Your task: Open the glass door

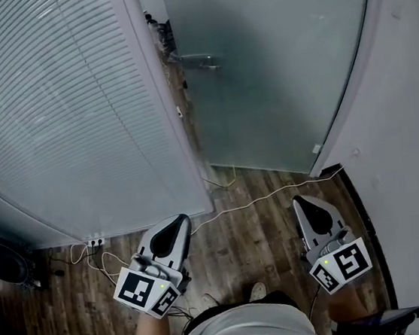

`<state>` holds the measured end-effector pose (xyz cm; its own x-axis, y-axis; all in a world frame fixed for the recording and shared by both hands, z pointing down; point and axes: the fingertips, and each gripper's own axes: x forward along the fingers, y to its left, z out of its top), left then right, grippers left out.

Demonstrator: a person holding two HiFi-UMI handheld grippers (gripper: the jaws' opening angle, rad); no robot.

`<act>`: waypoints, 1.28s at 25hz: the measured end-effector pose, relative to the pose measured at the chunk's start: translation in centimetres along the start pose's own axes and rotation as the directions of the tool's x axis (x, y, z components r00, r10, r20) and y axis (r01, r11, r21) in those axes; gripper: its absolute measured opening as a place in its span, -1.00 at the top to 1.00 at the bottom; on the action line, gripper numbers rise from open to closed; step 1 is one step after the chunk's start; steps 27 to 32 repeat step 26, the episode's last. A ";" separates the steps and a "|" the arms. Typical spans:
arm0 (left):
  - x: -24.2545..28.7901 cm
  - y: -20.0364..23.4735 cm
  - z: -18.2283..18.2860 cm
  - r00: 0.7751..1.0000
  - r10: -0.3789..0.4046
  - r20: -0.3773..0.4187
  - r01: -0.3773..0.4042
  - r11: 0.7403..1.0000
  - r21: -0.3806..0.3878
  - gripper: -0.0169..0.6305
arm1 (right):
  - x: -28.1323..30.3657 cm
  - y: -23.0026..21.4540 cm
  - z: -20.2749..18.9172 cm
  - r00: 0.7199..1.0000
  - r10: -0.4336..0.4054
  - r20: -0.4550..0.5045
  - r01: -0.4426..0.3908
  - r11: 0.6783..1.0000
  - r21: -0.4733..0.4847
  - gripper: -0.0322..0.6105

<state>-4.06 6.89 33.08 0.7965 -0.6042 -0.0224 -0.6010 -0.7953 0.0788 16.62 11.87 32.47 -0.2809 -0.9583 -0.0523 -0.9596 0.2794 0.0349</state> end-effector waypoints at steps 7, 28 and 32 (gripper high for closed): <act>-2.6 3.1 0.2 1.000 -0.010 0.019 0.010 1.000 0.001 0.95 | 2.5 4.4 0.2 1.000 0.009 -0.011 -0.009 1.000 -0.020 0.89; -3.2 5.8 1.3 0.998 -0.026 0.058 0.028 0.999 -0.019 0.95 | 4.3 6.5 1.3 1.000 -0.006 -0.028 0.004 0.997 -0.083 0.89; -3.2 5.8 1.3 0.998 -0.026 0.058 0.028 0.999 -0.019 0.95 | 4.3 6.5 1.3 1.000 -0.006 -0.028 0.004 0.997 -0.083 0.89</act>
